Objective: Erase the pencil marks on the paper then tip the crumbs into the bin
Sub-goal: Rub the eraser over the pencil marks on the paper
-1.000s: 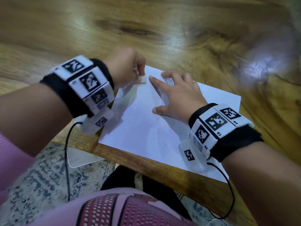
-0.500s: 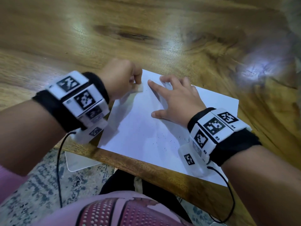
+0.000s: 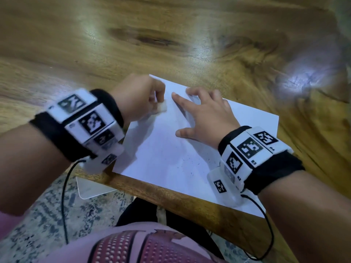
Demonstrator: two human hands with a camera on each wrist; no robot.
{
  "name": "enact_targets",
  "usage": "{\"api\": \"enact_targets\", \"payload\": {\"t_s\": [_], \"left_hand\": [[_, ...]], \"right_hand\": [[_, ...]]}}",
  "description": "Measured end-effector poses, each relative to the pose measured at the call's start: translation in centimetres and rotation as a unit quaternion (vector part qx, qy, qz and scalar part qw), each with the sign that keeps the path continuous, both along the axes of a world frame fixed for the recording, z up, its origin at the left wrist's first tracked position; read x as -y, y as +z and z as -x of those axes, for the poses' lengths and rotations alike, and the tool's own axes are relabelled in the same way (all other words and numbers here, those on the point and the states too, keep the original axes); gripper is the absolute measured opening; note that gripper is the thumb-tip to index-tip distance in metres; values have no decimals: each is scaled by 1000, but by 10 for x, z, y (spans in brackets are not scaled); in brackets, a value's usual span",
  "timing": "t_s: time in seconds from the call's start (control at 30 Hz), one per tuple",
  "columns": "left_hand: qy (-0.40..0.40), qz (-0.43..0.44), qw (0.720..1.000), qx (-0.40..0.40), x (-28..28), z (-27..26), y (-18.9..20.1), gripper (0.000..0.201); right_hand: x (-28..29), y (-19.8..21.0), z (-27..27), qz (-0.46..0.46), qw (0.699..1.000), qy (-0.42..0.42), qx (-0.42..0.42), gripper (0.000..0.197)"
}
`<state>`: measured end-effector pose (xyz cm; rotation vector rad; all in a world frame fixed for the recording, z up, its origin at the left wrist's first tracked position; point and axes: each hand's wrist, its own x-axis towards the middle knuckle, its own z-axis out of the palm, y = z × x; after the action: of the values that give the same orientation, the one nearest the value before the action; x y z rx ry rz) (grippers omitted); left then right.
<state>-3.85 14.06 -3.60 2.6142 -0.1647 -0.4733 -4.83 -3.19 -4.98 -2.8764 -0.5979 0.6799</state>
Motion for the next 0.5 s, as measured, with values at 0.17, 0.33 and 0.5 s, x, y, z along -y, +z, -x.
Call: {"api": "enact_targets", "payload": {"t_s": [0.17,0.33,0.5], "left_hand": [[-48,9,998,-39,-6,16,4,10],[12,37,999,17,12,-27,4,12],[-41,21,999,21,9,-3,-3,9]], "right_hand": [[1,0,1,-11,1000,0,5,85],[-1,1,1,-41,998,-38,11,93],[4,3,-1,-21,1000,-3,0,94]]}}
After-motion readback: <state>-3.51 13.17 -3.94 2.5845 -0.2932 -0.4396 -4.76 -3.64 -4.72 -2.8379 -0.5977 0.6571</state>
